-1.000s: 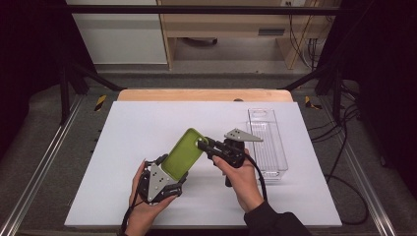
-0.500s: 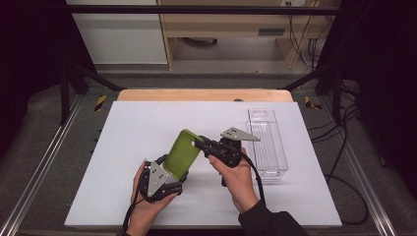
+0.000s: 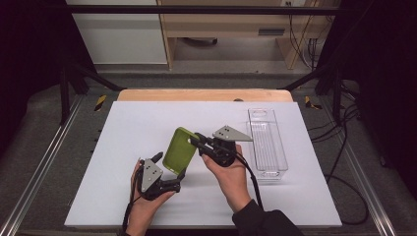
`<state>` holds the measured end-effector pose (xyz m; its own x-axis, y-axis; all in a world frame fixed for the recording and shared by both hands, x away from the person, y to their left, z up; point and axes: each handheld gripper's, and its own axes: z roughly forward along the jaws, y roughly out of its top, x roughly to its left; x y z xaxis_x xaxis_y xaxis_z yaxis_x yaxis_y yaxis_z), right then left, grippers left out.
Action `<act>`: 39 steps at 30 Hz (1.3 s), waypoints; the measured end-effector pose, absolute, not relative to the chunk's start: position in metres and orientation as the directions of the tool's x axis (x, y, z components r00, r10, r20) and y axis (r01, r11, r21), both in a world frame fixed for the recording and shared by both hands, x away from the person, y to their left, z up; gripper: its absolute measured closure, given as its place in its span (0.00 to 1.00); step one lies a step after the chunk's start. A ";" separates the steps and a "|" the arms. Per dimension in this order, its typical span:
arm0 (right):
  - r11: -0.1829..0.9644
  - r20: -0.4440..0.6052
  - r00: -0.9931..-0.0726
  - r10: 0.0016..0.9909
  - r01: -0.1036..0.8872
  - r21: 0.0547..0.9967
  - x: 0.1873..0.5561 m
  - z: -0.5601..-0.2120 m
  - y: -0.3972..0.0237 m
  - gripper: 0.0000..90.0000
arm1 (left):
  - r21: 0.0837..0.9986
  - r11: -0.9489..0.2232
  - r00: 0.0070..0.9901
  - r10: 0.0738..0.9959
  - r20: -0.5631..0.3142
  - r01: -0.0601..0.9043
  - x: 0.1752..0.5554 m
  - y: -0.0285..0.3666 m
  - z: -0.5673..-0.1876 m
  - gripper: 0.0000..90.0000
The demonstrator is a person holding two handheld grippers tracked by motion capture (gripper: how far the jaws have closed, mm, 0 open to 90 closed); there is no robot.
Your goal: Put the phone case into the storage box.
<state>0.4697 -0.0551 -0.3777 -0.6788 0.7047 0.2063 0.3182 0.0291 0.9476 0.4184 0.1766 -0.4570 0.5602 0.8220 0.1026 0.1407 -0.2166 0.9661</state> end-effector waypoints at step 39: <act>0.160 -0.026 -0.542 0.840 0.201 0.966 0.564 -0.318 -0.168 0.85 | 0.980 -0.102 0.498 0.867 0.004 0.170 0.402 0.245 -0.450 0.04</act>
